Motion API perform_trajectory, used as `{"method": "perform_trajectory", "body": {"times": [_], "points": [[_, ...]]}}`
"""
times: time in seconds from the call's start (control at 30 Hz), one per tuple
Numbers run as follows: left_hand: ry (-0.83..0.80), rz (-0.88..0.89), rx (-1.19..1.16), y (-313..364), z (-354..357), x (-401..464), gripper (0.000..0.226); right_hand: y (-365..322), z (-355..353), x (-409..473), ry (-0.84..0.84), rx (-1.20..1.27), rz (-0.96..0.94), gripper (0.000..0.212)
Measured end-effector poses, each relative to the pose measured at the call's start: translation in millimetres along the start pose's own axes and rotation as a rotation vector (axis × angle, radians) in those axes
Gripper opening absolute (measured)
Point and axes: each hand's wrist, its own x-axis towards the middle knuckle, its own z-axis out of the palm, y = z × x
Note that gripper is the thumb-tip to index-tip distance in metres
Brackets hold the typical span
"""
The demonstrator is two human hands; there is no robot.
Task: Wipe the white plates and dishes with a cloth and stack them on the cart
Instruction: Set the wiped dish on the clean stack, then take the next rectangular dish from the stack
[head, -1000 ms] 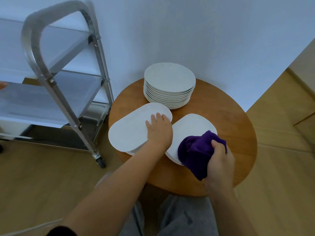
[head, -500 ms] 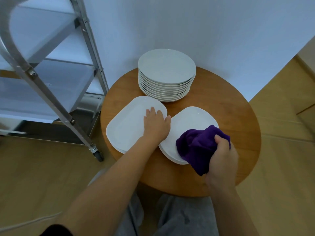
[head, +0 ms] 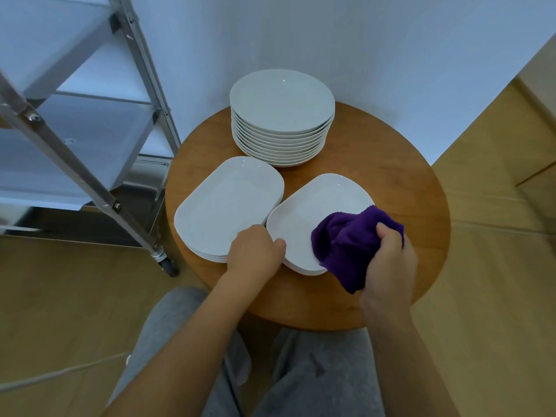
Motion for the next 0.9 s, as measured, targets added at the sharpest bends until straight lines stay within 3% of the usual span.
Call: {"method": "perform_trajectory", "body": {"times": [0.23, 0.63, 0.7, 0.9], "points": [[-0.035, -0.068, -0.143, -0.3, -2.2, -0.1, 0.038, 3.1, -3.6, -2.5, 0.003, 0.005, -0.006, 0.009], [0.057, -0.101, -0.460, 4.5, -1.5, -5.0, 0.017, -4.6, -9.3, -1.3, -0.002, 0.054, 0.007, 0.009], [0.073, -0.156, -0.596, 10.0, -1.2, -3.7, 0.014, -4.5, -9.6, -1.3, -0.010, 0.062, 0.005, 0.010], [0.006, -0.281, -1.073, 35.8, -1.4, -3.7, 0.041, -0.7, -13.3, -3.0, -0.059, 0.081, -0.012, 0.014]]}}
